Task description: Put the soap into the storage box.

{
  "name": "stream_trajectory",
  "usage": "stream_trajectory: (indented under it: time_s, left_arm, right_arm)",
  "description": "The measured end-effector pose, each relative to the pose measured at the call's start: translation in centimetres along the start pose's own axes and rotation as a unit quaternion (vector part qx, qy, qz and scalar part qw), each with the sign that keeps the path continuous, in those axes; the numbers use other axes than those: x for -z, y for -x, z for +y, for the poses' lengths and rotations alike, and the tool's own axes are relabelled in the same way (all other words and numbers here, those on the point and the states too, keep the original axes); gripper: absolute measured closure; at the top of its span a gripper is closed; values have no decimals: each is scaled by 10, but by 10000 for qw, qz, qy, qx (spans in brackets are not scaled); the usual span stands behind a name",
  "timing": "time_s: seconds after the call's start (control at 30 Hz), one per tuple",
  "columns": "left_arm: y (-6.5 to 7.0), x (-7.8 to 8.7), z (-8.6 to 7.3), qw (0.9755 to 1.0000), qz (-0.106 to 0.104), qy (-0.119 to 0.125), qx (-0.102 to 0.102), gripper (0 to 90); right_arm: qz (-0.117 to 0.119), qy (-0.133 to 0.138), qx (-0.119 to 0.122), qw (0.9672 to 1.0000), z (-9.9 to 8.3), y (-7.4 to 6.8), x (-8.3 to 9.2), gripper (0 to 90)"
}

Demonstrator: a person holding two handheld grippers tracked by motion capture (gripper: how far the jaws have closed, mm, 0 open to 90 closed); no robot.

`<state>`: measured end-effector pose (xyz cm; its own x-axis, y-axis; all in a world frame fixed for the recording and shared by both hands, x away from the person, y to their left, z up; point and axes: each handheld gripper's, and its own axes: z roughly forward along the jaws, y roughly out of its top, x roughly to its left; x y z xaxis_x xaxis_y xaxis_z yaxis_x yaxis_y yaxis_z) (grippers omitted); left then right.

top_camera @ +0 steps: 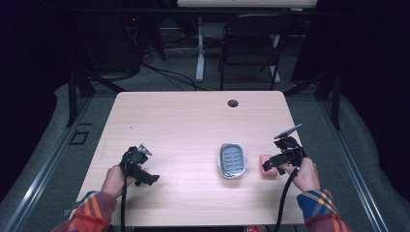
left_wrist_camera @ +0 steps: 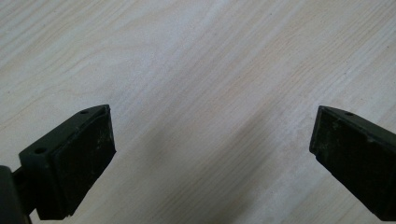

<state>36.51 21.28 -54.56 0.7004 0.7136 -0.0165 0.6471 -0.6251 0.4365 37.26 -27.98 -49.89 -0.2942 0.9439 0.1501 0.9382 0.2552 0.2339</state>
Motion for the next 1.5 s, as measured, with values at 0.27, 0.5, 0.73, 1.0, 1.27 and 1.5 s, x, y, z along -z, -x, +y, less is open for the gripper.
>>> stream_trajectory:
  time_s: [0.27,0.5,0.73,1.0,1.27,1.5]
  left_arm:
    - [0,0,0,10000,0,-13,-8,1]
    - [1,0,0,10000,15,-35,-26,1]
    - [0,-1,1,10000,-10,-23,-32,1]
    - [0,-1,1,10000,-17,-23,-27,1]
    - [0,-1,1,10000,-14,-22,-43,1]
    - [0,0,1,10000,-22,4,-38,1]
  right_arm:
    - [18,-111,-170,9998,8,0,-7,0]
    - [71,-167,-263,9995,13,1,-13,0]
    - [26,-361,-245,9990,19,0,-21,0]
    - [-25,-403,-312,9987,26,-2,-29,0]
    - [-97,-416,-339,9985,31,-2,-33,0]
    - [-188,-463,-443,9978,34,-2,-40,0]
